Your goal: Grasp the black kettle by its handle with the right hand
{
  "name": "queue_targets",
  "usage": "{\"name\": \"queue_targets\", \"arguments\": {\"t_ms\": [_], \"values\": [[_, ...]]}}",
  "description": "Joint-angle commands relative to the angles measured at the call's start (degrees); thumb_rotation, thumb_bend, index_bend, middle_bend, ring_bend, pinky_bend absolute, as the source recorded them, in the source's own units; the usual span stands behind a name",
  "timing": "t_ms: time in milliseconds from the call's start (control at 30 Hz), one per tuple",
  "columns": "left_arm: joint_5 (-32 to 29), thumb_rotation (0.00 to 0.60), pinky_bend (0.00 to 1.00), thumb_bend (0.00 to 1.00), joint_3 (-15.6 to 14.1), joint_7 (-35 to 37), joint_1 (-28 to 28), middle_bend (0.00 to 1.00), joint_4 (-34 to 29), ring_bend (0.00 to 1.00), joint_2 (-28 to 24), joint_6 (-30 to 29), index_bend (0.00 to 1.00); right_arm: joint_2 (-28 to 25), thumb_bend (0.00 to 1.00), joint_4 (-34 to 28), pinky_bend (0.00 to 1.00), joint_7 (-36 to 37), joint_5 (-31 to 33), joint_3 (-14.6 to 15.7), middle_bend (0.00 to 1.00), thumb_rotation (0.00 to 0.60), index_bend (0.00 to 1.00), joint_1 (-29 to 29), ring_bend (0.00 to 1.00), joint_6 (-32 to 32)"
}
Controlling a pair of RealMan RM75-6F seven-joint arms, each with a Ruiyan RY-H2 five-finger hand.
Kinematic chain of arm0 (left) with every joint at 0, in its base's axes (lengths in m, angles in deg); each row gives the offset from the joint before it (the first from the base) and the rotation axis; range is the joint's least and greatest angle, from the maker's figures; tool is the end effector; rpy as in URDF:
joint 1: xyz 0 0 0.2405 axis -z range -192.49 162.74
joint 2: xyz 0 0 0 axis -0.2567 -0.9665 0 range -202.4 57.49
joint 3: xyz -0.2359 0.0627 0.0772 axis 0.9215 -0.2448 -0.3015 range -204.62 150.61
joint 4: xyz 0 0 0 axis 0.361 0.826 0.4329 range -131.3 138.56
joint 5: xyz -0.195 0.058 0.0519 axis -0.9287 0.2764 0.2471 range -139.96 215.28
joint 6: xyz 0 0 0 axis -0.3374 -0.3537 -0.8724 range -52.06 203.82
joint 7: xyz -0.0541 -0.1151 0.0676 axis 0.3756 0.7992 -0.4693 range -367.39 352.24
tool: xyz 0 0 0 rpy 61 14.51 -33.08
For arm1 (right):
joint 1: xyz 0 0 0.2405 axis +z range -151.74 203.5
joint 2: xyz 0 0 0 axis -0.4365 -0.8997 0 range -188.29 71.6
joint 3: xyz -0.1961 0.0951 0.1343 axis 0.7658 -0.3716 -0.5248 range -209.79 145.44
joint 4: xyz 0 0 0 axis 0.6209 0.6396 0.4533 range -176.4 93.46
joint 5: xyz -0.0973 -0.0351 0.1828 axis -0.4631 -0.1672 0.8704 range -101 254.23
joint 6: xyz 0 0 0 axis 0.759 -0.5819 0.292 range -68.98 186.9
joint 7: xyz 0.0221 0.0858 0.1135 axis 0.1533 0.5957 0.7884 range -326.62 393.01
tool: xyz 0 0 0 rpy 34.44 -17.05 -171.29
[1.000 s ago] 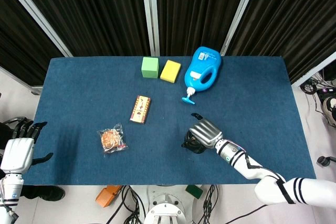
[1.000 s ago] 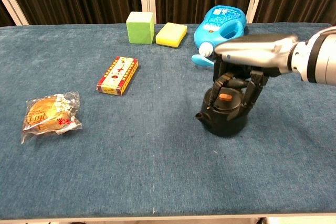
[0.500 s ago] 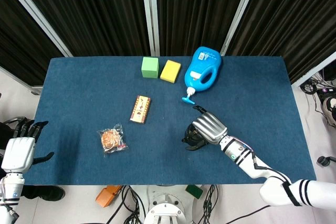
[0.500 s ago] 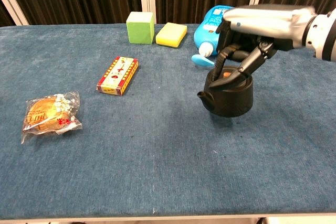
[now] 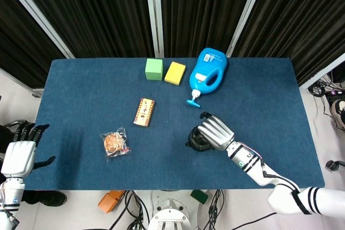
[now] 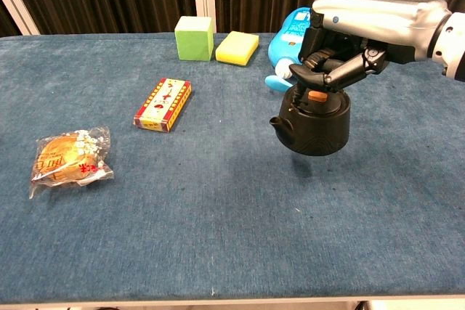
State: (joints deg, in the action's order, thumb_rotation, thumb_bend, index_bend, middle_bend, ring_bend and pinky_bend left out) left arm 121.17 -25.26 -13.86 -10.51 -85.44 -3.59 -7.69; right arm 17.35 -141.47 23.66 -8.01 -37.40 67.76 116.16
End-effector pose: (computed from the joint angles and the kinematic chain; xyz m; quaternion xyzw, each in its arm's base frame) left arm -0.3248 0.1743 0.1335 -0.6049 -0.3883 -0.3400 0.6063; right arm -0.1095 -0.2943 0.0291 0.8006 -0.2969 0.4304 0.2927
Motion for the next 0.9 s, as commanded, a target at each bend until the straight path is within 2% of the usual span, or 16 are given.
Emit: {"name": "queue_targets", "arguments": {"t_ms": [33,433,900], "values": [[0.0,0.600,0.00,0.02,0.0,0.0,0.0,0.18,0.0,0.10,0.0,0.0,0.17,0.7,0.70,0.7,0.38,-2.3,0.0,-0.1,1.00,0.382,1.00,-0.2,1.00,0.6],[0.0,0.600,0.00,0.02,0.0,0.1,0.1,0.18,0.2,0.10,0.2,0.0,0.17,2.6,0.70,1.8,0.41,-10.9,2.0,-1.1,1.00,0.389,1.00,1.3,1.00,-0.9],[-0.1,0.600,0.00,0.02,0.0,0.5,0.0,0.18,0.7,0.10,0.4,0.1,0.17,3.2,0.70,1.1,0.41,-14.1,3.6,-1.1,1.00,0.389,1.00,1.8,1.00,-1.8]]}}
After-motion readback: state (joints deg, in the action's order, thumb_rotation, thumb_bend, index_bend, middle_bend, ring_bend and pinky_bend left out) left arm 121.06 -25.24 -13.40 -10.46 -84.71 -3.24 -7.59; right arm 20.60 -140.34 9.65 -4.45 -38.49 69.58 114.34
